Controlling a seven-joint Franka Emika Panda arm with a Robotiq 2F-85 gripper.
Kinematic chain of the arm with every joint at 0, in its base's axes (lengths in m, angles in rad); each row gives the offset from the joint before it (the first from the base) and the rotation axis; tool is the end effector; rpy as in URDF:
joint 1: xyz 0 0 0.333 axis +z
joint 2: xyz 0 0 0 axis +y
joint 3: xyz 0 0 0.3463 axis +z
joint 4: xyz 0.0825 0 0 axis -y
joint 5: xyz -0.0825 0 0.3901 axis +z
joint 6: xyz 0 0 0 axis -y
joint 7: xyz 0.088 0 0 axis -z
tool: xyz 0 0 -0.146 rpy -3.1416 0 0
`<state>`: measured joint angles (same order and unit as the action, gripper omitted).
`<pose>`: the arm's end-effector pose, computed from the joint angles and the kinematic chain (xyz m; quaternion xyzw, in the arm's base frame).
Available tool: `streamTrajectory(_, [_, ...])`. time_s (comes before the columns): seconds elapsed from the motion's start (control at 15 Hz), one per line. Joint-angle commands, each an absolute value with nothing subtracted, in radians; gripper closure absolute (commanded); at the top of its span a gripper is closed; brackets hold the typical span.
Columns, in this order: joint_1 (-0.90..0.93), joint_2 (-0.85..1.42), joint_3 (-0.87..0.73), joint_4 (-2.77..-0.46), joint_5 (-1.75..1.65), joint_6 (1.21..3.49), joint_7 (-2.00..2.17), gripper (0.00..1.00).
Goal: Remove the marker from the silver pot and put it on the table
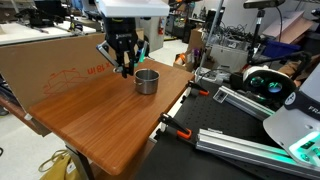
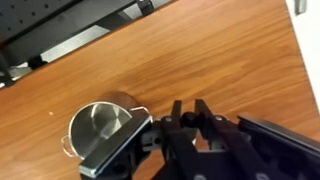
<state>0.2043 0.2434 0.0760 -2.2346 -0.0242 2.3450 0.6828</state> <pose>0.5159 0.1480 0.2367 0.9793 -0.1911 -0.0590 0.0296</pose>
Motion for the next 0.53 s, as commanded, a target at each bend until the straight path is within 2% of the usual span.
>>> streamTrajectory(0.0, [0.248, 0.31, 0.055, -2.167, -0.097, 2.347, 0.754, 0.95])
streamTrajectory(0.47, [0.32, 0.448, 0.015, -2.038, -0.198, 2.317, 0.831, 0.95])
